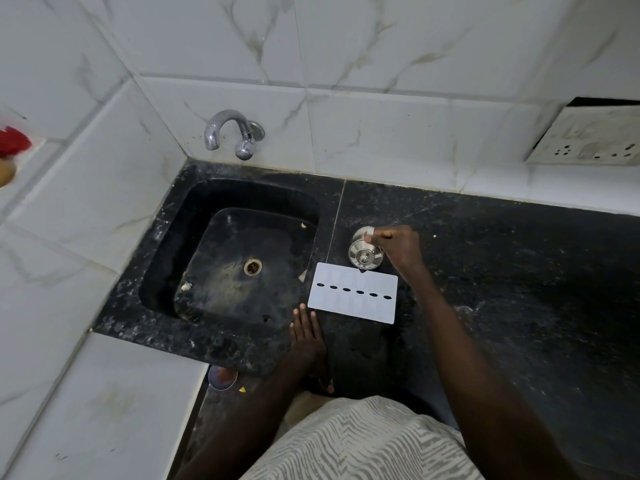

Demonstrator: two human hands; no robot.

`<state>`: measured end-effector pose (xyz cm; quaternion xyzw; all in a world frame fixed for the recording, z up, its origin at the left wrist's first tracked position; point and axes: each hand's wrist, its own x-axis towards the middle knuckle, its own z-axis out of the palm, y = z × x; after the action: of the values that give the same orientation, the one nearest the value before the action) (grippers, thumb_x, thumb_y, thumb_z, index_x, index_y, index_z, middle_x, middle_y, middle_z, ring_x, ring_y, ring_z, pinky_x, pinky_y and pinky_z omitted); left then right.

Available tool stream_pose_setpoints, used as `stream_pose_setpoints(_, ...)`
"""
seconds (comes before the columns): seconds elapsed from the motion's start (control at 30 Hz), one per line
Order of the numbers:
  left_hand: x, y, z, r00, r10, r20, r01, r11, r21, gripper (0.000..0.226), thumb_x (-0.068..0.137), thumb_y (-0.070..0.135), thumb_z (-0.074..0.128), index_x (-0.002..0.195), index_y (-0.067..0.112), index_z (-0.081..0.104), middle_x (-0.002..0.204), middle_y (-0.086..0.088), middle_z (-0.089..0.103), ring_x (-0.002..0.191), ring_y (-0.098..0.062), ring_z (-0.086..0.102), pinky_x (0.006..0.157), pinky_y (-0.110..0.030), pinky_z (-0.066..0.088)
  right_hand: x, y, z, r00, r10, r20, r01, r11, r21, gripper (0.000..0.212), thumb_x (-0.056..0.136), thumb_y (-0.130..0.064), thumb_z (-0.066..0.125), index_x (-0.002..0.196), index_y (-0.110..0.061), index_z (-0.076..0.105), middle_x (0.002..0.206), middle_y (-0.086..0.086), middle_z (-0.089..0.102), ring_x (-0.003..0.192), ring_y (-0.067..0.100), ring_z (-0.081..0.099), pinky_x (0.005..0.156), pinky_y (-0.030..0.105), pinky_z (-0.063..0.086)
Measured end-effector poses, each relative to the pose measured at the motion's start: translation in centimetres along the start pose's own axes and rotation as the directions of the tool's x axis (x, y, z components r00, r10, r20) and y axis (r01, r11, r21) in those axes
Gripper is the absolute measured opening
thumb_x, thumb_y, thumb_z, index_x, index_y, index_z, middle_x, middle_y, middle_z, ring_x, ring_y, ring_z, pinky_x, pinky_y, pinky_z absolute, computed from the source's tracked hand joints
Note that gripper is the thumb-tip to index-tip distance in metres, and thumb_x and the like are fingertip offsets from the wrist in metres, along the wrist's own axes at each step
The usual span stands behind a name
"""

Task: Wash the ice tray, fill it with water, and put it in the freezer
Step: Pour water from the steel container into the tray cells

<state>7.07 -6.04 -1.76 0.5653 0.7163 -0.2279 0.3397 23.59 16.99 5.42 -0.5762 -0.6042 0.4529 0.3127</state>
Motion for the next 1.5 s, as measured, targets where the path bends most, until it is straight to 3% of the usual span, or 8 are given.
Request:
stream_pose_setpoints(0.27,0.3,-0.2,-0.1,1.000,0.006,0.021,-0.007,1.000,0.022,0.171,0.057,0.062,0.093,0.148,-0.013,-0.030,0.146,-0.041,-0.044,0.140,-0.058,-0.038,0.123,-0.065,-0.011,-0.1,0.1,0.5,0.999,-0.050,-0.011,0.050,0.999,-0.015,0.023,0.076,-0.011,0.090,0.098,-0.010,0.083,0.099,0.007,0.080,0.081,0.003,0.075,0.079,0.028,0.063)
stream_pose_setpoints(0.53,1.1,-0.5,1.8,0.994,-0.004,-0.107,0.000,0.999,-0.042,0.149,0.075,0.057,0.083,0.148,-0.013,-0.026,0.133,-0.035,-0.058,0.140,-0.054,-0.037,0.124,-0.068,-0.003,-0.1,0.2,0.5,0.999,-0.048,-0.013,0.047,0.999,-0.013,0.022,0.077,-0.010,0.089,0.098,-0.010,0.083,0.099,0.006,0.080,0.084,0.008,0.076,0.084,0.036,0.064)
stream_pose_setpoints(0.7,1.1,-0.5,1.8,0.995,0.007,-0.095,-0.012,0.999,-0.051,0.161,0.064,0.062,0.089,0.151,-0.014,-0.024,0.150,-0.039,-0.039,0.140,-0.056,-0.037,0.125,-0.065,-0.004,-0.1,0.4,0.5,0.999,-0.041,-0.014,0.041,0.999,-0.004,0.023,0.076,-0.009,0.089,0.098,-0.011,0.083,0.100,0.006,0.080,0.085,0.010,0.077,0.085,0.039,0.064)
stream_pose_setpoints(0.8,1.5,-0.6,2.1,0.990,-0.037,-0.135,0.030,0.998,-0.051,0.171,0.057,0.067,0.090,0.143,-0.018,-0.031,0.141,-0.039,-0.049,0.135,-0.057,-0.044,0.121,-0.068,0.002,-0.2,0.3,0.4,0.998,-0.056,-0.015,0.056,0.998,-0.012,0.022,0.077,-0.008,0.089,0.098,-0.011,0.083,0.100,0.006,0.080,0.085,0.009,0.077,0.085,0.038,0.063)
stream_pose_setpoints(0.9,1.8,-0.6,2.2,0.995,-0.007,-0.100,0.001,0.998,-0.055,0.156,0.075,0.060,0.083,0.142,-0.013,-0.037,0.124,-0.032,-0.067,0.124,-0.053,-0.056,0.122,-0.069,-0.008,-0.1,0.4,0.5,0.998,-0.062,-0.011,0.062,0.998,-0.003,0.022,0.076,-0.008,0.089,0.097,-0.011,0.083,0.099,0.005,0.080,0.086,0.010,0.077,0.085,0.040,0.064)
stream_pose_setpoints(1.07,1.3,-0.6,1.7,0.998,-0.011,-0.058,0.009,0.999,-0.039,0.162,0.068,0.066,0.085,0.139,-0.015,-0.037,0.134,-0.038,-0.056,0.129,-0.055,-0.053,0.123,-0.069,-0.007,-0.2,0.6,0.5,0.998,-0.055,0.002,0.055,0.998,0.018,0.022,0.077,-0.005,0.088,0.098,-0.010,0.083,0.099,0.005,0.080,0.085,0.011,0.077,0.084,0.041,0.064)
stream_pose_setpoints(1.27,0.2,-0.1,0.2,1.000,0.011,-0.008,-0.011,1.000,0.009,0.161,0.065,0.060,0.090,0.151,-0.015,-0.023,0.152,-0.044,-0.035,0.143,-0.060,-0.031,0.124,-0.067,-0.004,-0.2,0.5,0.5,0.998,-0.057,0.005,0.056,0.998,0.028,0.023,0.077,-0.004,0.087,0.099,-0.009,0.083,0.100,0.006,0.080,0.087,0.009,0.077,0.084,0.036,0.063)
stream_pose_setpoints(1.5,0.0,0.0,0.1,1.000,0.009,-0.016,-0.010,1.000,-0.013,0.158,0.067,0.053,0.092,0.152,-0.013,-0.024,0.140,-0.037,-0.045,0.139,-0.056,-0.038,0.124,-0.066,-0.004,0.1,0.0,0.7,1.000,-0.029,-0.007,0.029,1.000,0.003,0.015,0.079,-0.011,0.088,0.094,-0.010,0.084,0.089,0.004,0.081,0.066,0.004,0.073,0.069,0.029,0.060)
